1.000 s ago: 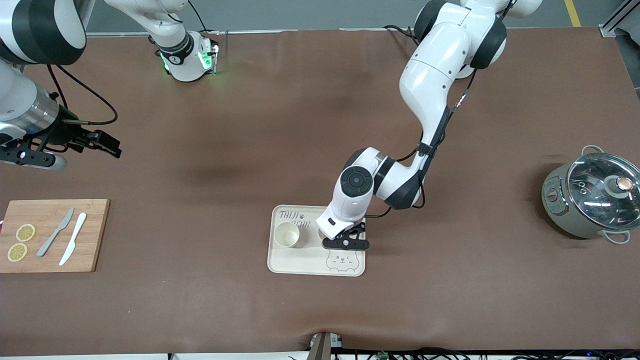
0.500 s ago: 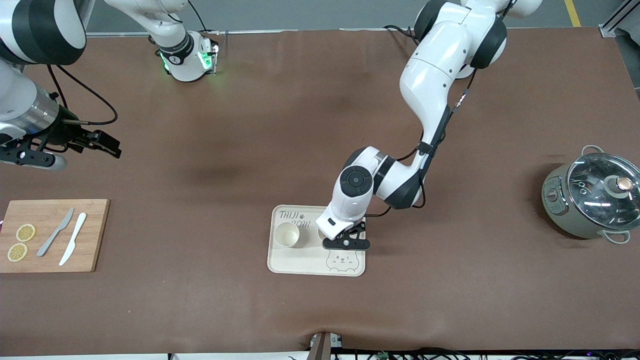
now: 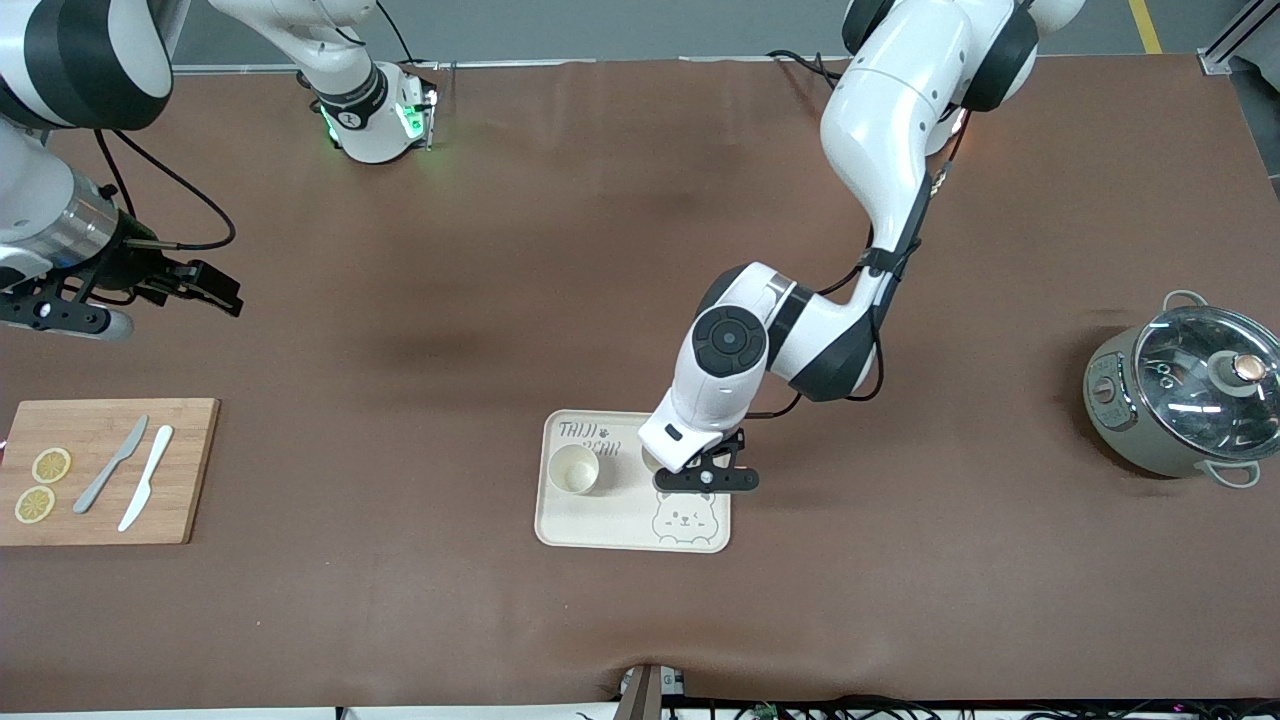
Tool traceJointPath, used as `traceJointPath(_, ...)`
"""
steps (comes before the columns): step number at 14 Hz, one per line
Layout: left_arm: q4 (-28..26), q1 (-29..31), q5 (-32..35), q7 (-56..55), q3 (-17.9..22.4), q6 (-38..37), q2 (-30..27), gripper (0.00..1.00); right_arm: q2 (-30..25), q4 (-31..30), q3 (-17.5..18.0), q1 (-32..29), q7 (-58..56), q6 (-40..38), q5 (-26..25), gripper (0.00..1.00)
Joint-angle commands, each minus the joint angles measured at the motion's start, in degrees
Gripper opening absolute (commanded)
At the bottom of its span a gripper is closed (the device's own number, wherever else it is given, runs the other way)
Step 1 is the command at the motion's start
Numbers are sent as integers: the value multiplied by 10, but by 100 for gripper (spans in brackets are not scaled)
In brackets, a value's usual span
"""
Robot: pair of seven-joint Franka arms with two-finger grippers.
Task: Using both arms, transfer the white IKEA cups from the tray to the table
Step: 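Lift the cup with the left gripper while the right gripper reaches out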
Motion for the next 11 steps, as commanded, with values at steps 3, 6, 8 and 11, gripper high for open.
traceJointPath(3,-154,15,-6,70,8,-14,-131,0,-14,-7,4,-2,2,6,3,100)
traceJointPath(6,-287,37,-6,127,8,61,-211,0,-12,1,4,13,22,8,5,100)
traceJointPath(8,-362,49,-6,154,8,120,-245,0,-8,15,4,43,90,9,5,100)
traceJointPath(11,-458,68,-5,197,8,183,-292,0,8,43,4,85,162,10,5,100)
